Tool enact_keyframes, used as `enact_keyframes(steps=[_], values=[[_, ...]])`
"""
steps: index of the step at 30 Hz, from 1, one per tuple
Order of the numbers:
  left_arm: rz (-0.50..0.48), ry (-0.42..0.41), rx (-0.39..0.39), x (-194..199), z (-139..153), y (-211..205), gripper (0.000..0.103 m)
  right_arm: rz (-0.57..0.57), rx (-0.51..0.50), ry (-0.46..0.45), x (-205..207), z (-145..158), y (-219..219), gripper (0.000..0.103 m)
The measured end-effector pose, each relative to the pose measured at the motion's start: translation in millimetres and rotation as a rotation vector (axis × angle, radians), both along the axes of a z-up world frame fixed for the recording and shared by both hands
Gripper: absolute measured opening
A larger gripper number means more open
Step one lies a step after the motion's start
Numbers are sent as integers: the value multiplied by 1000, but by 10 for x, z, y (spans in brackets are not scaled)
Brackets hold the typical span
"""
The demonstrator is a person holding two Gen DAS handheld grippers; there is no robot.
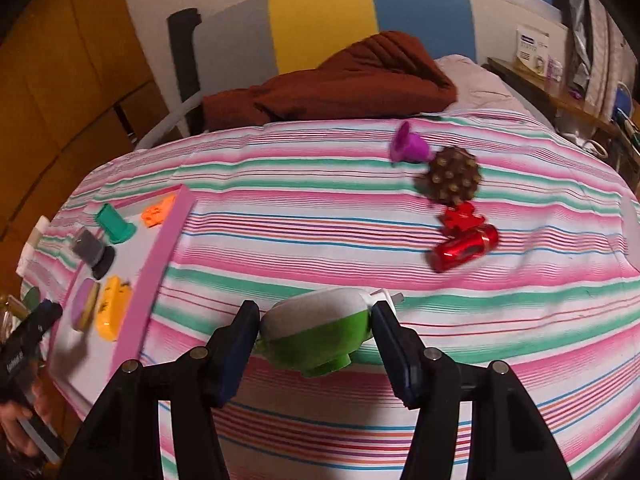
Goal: Organize rigid objects
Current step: 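Lower the purple oval soap into the tray and open the left tool, then carry the plug device over the tray and open the right tool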
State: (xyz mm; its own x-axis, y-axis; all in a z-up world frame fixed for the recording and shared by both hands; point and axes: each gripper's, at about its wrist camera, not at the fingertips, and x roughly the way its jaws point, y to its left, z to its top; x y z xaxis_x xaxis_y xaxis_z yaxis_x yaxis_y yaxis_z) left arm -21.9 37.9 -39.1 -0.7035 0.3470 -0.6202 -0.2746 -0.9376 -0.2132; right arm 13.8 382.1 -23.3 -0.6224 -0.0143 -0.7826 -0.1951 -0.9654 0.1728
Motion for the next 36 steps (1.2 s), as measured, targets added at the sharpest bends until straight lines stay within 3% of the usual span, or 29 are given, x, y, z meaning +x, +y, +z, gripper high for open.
enact_keyframes(steps=[12, 22, 31, 36], values=[[-68, 14, -27, 296, -3, 83, 100, 202, -18, 49, -413, 156, -914, 59], [-68, 25, -32, 346, -17, 15, 100, 318, -4, 45, -871, 213, -1537, 59], [-56, 46, -33, 385, 13, -83, 100, 396, 130, -47, -1366, -38, -2063, 59], [-48, 38, -26, 373, -3, -122, 100, 402, 116, -50, -1519, -97, -2151, 59]])
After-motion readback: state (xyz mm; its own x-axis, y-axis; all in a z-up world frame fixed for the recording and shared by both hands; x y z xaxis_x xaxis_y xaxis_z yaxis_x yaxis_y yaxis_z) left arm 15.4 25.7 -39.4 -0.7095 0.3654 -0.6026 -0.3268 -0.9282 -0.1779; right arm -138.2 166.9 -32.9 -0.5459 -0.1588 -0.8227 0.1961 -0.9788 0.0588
